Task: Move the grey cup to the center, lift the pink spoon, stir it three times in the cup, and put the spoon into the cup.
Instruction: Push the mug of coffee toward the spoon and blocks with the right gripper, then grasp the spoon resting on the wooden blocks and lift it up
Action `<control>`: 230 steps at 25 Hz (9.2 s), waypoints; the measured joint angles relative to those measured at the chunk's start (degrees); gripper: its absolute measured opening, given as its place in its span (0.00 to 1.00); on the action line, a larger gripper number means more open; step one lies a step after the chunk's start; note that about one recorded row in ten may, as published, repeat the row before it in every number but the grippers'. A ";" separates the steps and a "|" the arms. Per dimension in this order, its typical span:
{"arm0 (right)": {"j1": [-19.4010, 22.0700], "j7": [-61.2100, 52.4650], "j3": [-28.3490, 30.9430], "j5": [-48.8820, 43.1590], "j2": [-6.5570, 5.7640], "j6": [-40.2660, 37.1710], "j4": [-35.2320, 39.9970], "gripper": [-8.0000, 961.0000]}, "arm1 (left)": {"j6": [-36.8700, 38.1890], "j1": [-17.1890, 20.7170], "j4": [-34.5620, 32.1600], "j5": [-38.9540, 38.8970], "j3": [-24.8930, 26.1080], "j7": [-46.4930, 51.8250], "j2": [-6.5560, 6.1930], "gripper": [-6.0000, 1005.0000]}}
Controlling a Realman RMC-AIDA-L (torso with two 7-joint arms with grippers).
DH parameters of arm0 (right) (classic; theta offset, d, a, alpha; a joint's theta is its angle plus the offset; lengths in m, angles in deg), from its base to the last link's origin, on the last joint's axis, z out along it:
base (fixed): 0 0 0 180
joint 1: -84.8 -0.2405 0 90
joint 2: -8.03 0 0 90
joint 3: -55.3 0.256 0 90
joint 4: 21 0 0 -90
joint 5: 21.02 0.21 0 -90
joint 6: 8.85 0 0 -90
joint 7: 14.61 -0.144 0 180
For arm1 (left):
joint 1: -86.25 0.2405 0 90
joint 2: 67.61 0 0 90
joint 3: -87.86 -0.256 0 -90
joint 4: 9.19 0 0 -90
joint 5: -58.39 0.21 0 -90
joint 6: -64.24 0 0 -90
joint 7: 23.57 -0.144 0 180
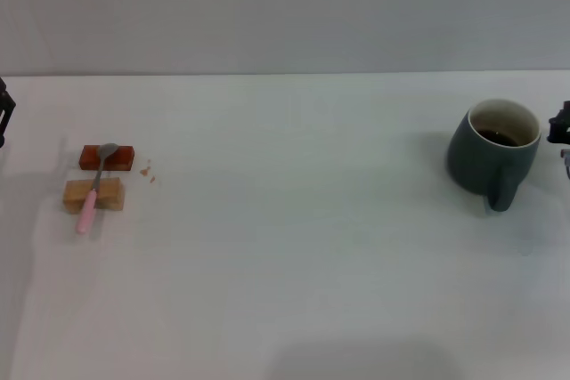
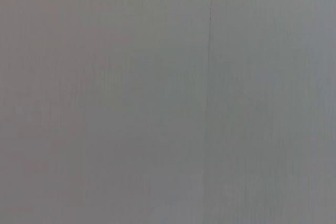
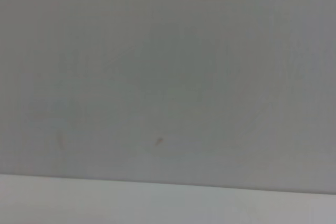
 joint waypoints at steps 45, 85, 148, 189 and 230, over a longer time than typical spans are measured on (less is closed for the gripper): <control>-5.01 -0.43 -7.06 -7.52 3.65 11.01 -16.23 0.01 | 0.38 0.49 0.00 -0.01 0.00 0.00 -0.01 0.84; 16.68 2.38 -7.78 -6.87 3.21 -32.88 -16.58 0.01 | 1.29 1.24 -0.54 0.01 0.05 -0.03 -0.18 0.81; 34.93 4.39 -3.70 5.34 3.65 -50.51 -15.22 0.01 | -8.27 7.70 3.16 -2.99 -23.87 -4.07 0.19 0.76; 34.97 4.39 -3.79 5.33 3.56 -50.52 -15.23 0.01 | -11.43 6.60 3.47 -3.08 -22.94 -3.91 0.08 0.57; 35.60 3.69 -3.96 4.87 3.56 -50.51 -15.22 0.01 | -11.89 6.68 3.73 -3.44 -22.43 -3.62 0.18 0.25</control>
